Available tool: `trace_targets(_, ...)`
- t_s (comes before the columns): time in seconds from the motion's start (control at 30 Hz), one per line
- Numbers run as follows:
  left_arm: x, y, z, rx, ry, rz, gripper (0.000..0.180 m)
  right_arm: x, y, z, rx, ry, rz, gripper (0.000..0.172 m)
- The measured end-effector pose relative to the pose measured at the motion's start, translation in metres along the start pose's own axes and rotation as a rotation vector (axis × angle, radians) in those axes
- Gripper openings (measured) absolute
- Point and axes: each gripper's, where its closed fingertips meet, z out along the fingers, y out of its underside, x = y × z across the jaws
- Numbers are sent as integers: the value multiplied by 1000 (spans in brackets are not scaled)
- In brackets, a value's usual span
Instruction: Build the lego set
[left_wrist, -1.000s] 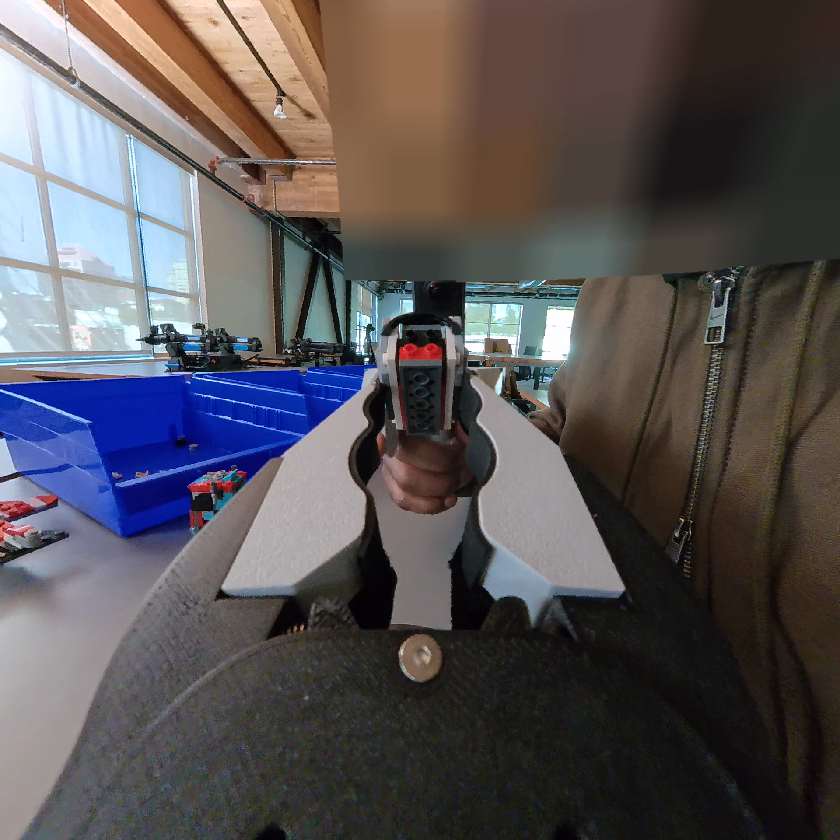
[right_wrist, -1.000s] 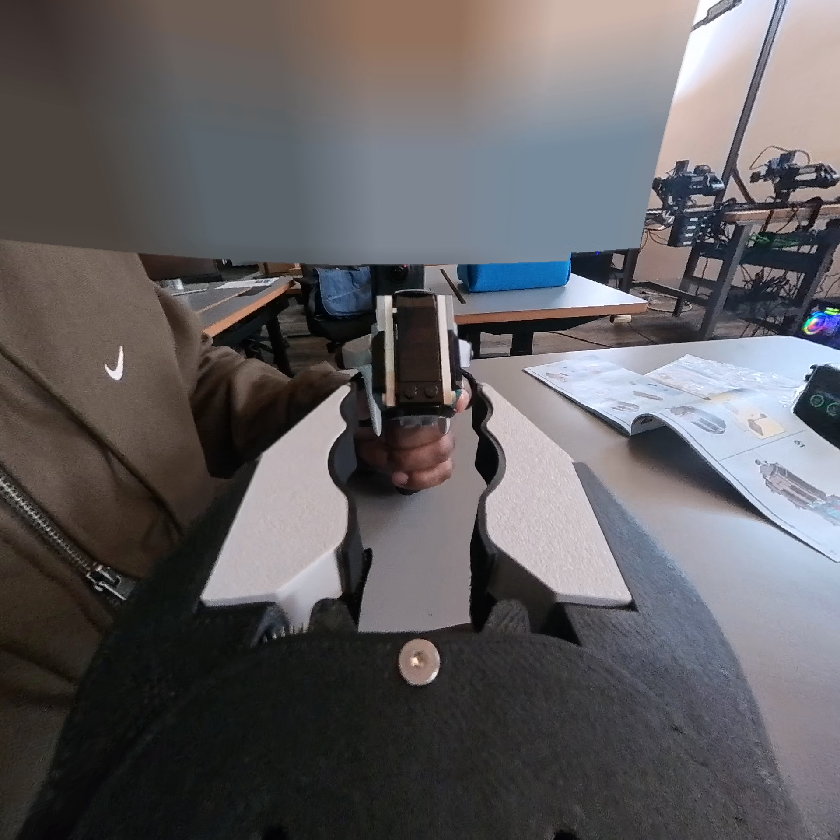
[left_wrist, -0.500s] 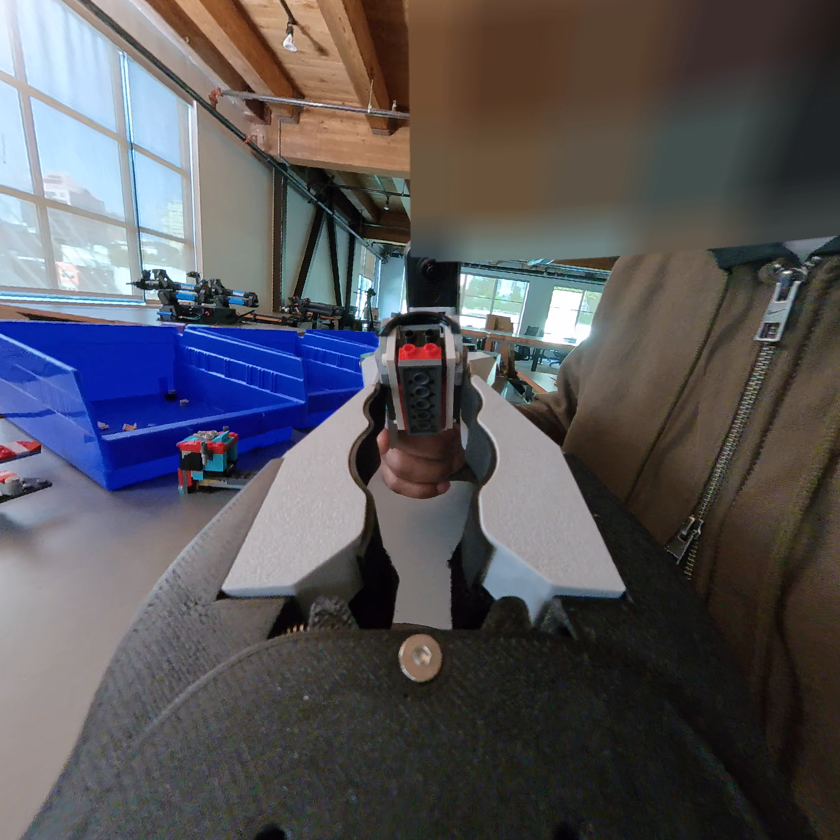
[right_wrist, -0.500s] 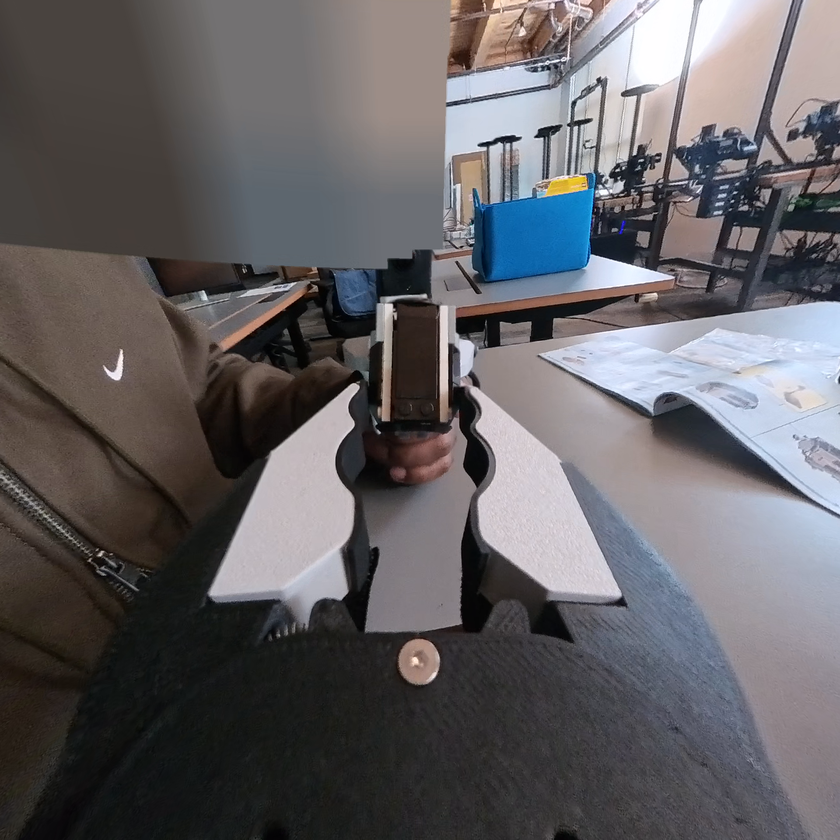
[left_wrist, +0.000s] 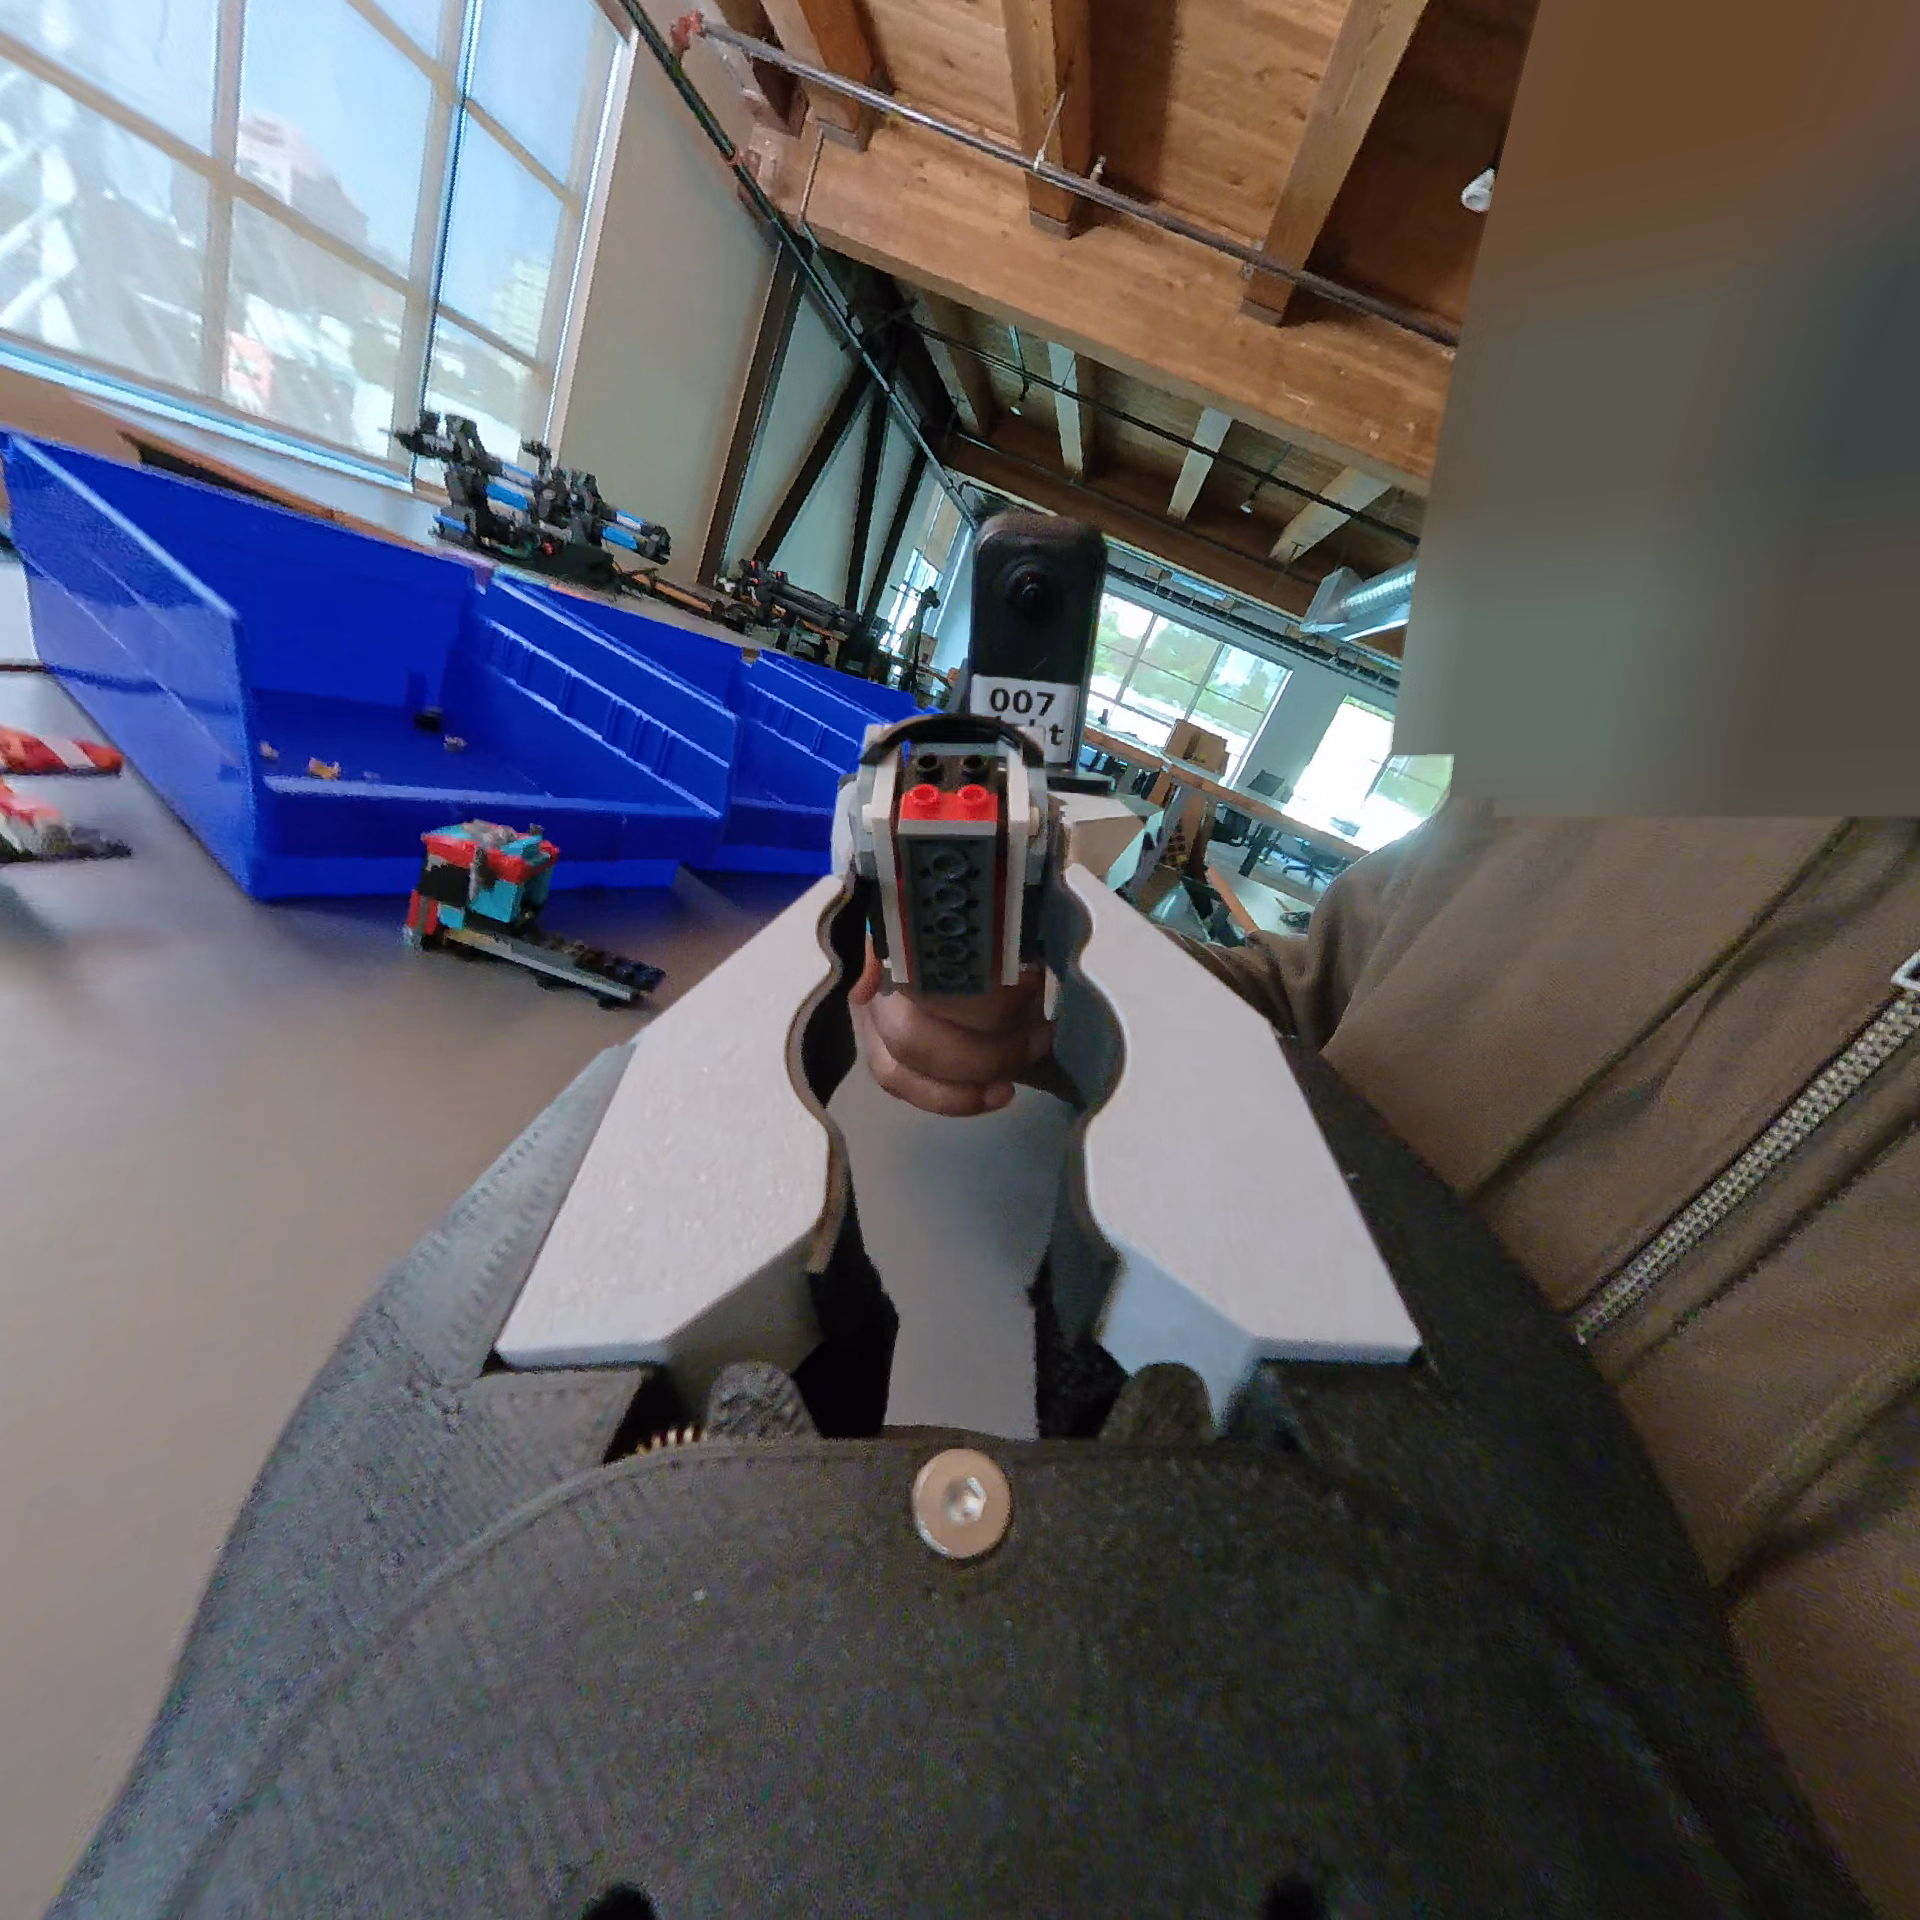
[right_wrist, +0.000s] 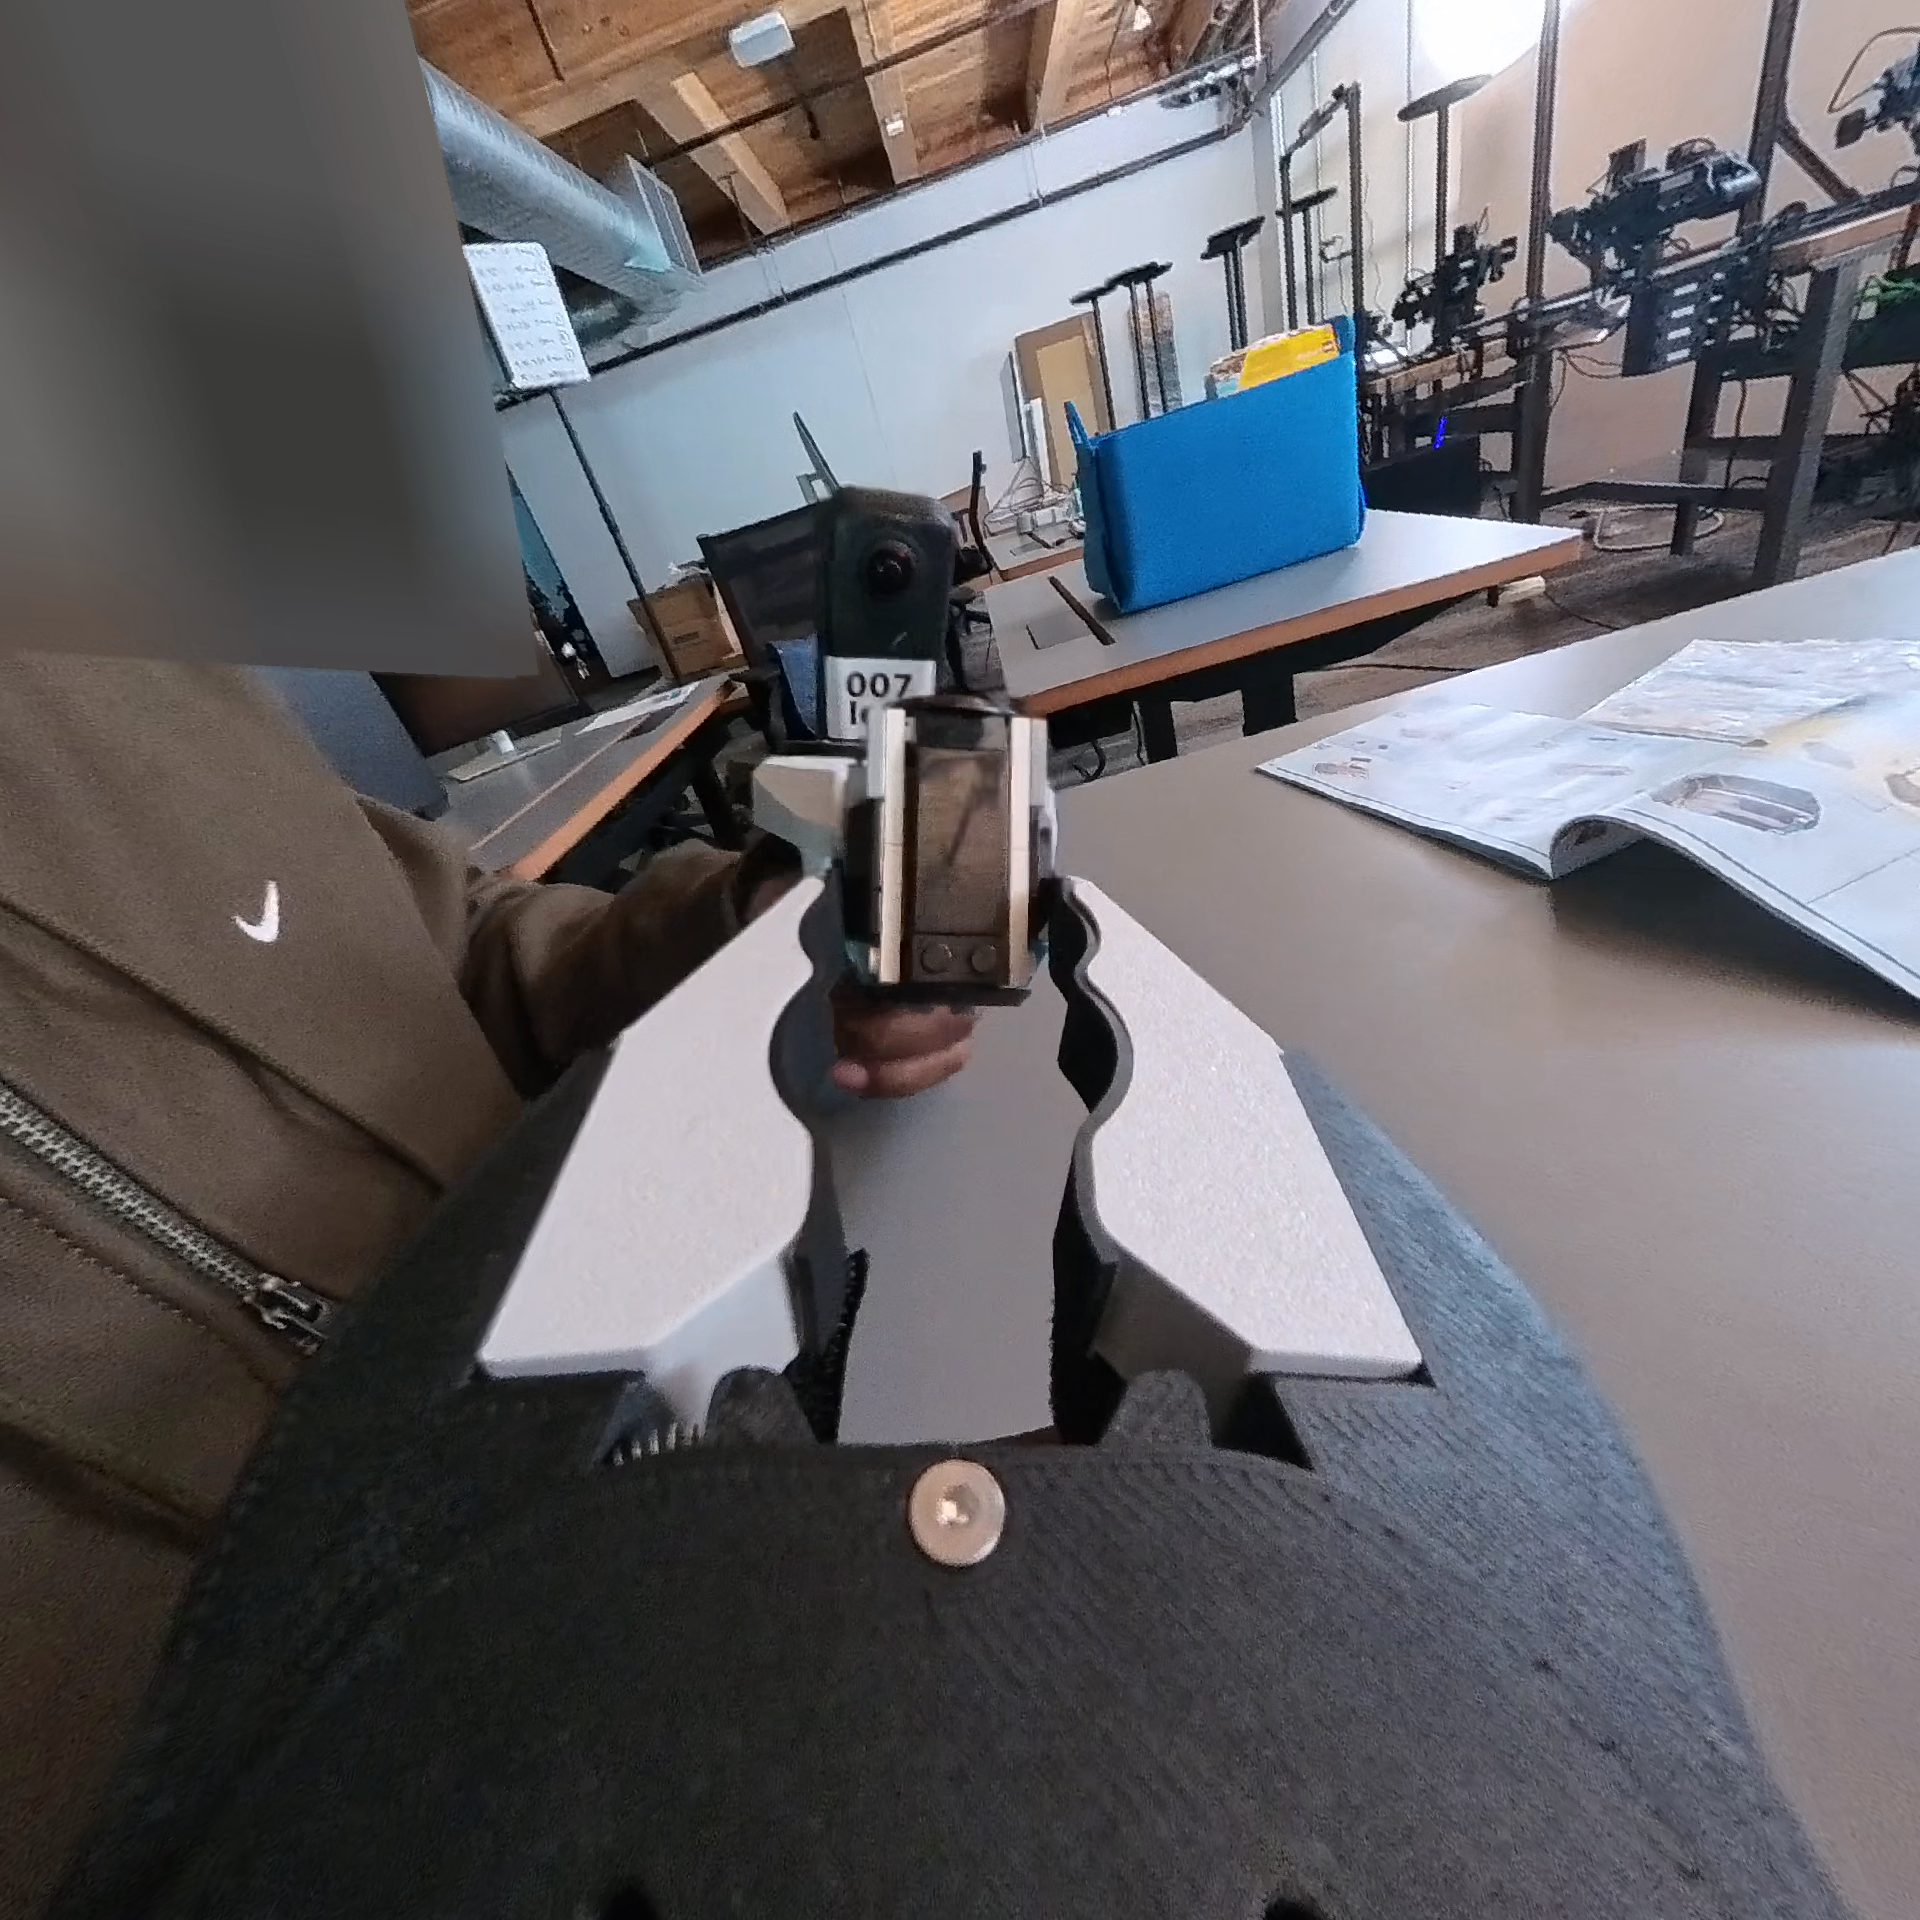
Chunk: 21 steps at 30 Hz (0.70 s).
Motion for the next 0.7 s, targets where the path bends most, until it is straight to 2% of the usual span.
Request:
trace_targets(0.03,-4,1,-2,-7,-24,-25,35,4,1,-1,-18,25,-7,41)
trace_targets(0.13,-28,6,-16,-38,-163,-21,55,27,7,-11,-109,153,-35,41)
trace_targets(0.27,-53,10,-39,-82,-296,-20,68,70,38,-36,-387,386,-115,41)
trace_targets(0.37,-65,14,-50,-131,-370,-6,74,86,58,-46,-525,453,-131,41)
trace_targets(0.57,-87,21,-65,-217,-529,26,78,107,83,-52,-627,506,-74,41)
trace_targets(0.7,-91,24,-69,-232,-564,7,77,111,86,-53,-637,504,-77,41)
